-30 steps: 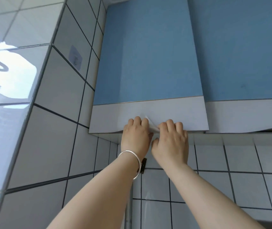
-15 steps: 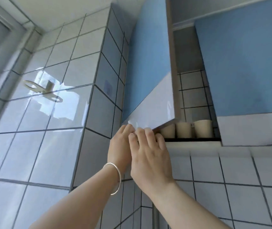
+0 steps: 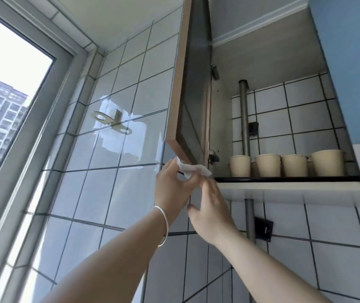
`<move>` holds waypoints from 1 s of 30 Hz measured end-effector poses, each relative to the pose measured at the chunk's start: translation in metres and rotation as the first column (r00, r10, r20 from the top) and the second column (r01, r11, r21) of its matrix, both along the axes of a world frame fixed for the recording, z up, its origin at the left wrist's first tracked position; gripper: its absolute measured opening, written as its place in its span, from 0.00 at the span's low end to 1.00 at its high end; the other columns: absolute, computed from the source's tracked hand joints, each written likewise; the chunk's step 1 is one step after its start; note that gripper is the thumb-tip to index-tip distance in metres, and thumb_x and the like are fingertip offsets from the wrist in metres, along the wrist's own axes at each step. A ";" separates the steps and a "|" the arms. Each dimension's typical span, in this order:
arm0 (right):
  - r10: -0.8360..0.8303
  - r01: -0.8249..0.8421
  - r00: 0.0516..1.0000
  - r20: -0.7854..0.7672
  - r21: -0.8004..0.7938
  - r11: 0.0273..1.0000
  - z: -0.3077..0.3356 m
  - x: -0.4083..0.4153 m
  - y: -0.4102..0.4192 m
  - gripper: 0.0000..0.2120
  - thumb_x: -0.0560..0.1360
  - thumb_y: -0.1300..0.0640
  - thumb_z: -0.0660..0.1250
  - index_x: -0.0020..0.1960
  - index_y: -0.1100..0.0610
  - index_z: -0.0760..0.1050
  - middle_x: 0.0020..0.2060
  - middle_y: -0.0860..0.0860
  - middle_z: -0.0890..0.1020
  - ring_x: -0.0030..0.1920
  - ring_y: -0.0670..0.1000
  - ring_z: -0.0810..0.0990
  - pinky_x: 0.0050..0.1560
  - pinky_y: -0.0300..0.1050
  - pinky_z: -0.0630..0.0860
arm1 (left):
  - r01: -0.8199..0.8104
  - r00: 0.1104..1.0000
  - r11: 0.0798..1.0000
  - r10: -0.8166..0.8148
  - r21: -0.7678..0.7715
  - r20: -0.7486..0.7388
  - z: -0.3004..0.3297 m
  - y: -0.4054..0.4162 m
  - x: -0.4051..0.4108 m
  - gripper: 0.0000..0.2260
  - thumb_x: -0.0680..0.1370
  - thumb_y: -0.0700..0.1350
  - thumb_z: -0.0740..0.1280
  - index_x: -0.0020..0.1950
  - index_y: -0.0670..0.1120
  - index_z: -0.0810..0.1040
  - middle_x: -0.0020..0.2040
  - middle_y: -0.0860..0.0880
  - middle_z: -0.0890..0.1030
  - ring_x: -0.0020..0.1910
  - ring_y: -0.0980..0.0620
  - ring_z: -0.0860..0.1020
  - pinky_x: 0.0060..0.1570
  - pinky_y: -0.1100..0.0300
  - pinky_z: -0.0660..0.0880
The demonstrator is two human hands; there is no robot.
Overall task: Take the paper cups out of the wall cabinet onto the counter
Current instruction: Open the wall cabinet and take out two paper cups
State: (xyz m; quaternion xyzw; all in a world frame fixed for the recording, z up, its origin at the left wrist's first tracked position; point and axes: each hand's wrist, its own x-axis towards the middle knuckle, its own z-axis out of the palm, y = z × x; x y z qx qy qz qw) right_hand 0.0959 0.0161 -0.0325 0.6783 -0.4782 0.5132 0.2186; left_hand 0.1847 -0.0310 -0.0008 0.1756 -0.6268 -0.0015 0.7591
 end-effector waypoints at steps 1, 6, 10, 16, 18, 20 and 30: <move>-0.001 0.001 1.000 0.000 -0.006 1.000 0.000 0.004 -0.004 0.29 0.74 0.59 0.63 0.72 0.51 0.57 0.70 0.45 0.63 0.69 0.49 0.66 0.62 0.43 0.68 | -0.042 0.999 0.999 0.041 -0.011 -0.012 0.001 -0.004 0.003 0.04 0.69 0.46 0.70 0.39 0.48 0.77 0.34 0.60 0.75 0.39 0.60 0.73 0.39 0.76 0.66; 0.023 -0.028 0.999 -0.026 -0.228 0.973 -0.001 0.015 -0.026 0.29 0.70 0.63 0.67 0.68 0.54 0.63 0.66 0.48 0.68 0.66 0.49 0.69 0.59 0.40 0.69 | -0.284 0.957 0.958 0.285 0.029 -0.046 0.004 -0.028 0.021 0.14 0.66 0.58 0.67 0.35 0.48 0.77 0.32 0.62 0.69 0.46 0.60 0.65 0.46 0.65 0.55; 0.021 -0.036 0.998 -0.060 -0.266 0.963 0.002 0.025 -0.042 0.32 0.68 0.63 0.67 0.70 0.56 0.61 0.66 0.50 0.67 0.68 0.50 0.66 0.66 0.45 0.69 | -0.254 0.964 0.967 0.255 0.022 -0.074 0.003 -0.037 0.028 0.11 0.67 0.58 0.67 0.33 0.52 0.74 0.31 0.61 0.69 0.46 0.60 0.63 0.47 0.64 0.54; -0.014 0.002 0.999 -0.043 -0.278 0.961 0.003 0.031 -0.051 0.35 0.68 0.59 0.69 0.72 0.57 0.60 0.66 0.51 0.65 0.68 0.51 0.65 0.66 0.49 0.70 | -0.238 0.970 0.971 0.238 -0.002 -0.046 0.002 -0.036 0.032 0.11 0.68 0.58 0.67 0.31 0.58 0.67 0.32 0.63 0.69 0.47 0.59 0.64 0.47 0.64 0.54; -0.020 0.005 0.998 -0.053 -0.258 0.966 0.003 0.030 -0.050 0.35 0.68 0.59 0.68 0.72 0.57 0.59 0.67 0.50 0.64 0.69 0.50 0.63 0.66 0.49 0.69 | -0.204 0.978 0.979 0.205 0.021 -0.037 0.000 -0.035 0.031 0.11 0.70 0.57 0.68 0.33 0.58 0.67 0.34 0.63 0.70 0.48 0.59 0.65 0.48 0.64 0.55; -0.019 -0.001 0.997 -0.077 -0.244 0.970 0.004 0.028 -0.046 0.36 0.68 0.60 0.68 0.73 0.56 0.58 0.68 0.50 0.63 0.70 0.50 0.62 0.67 0.48 0.68 | -0.179 0.981 0.982 0.182 0.051 -0.071 -0.006 -0.031 0.027 0.09 0.71 0.55 0.69 0.39 0.53 0.72 0.39 0.59 0.72 0.50 0.56 0.67 0.50 0.62 0.59; -0.097 0.101 0.995 0.032 -0.181 0.978 0.004 -0.034 -0.020 0.23 0.74 0.54 0.64 0.68 0.55 0.67 0.64 0.51 0.71 0.65 0.50 0.67 0.63 0.43 0.67 | 0.593 0.740 0.785 -0.442 0.181 -0.507 -0.046 0.025 -0.052 0.25 0.72 0.38 0.70 0.65 0.49 0.65 0.53 0.53 0.72 0.47 0.60 0.76 0.40 0.73 0.72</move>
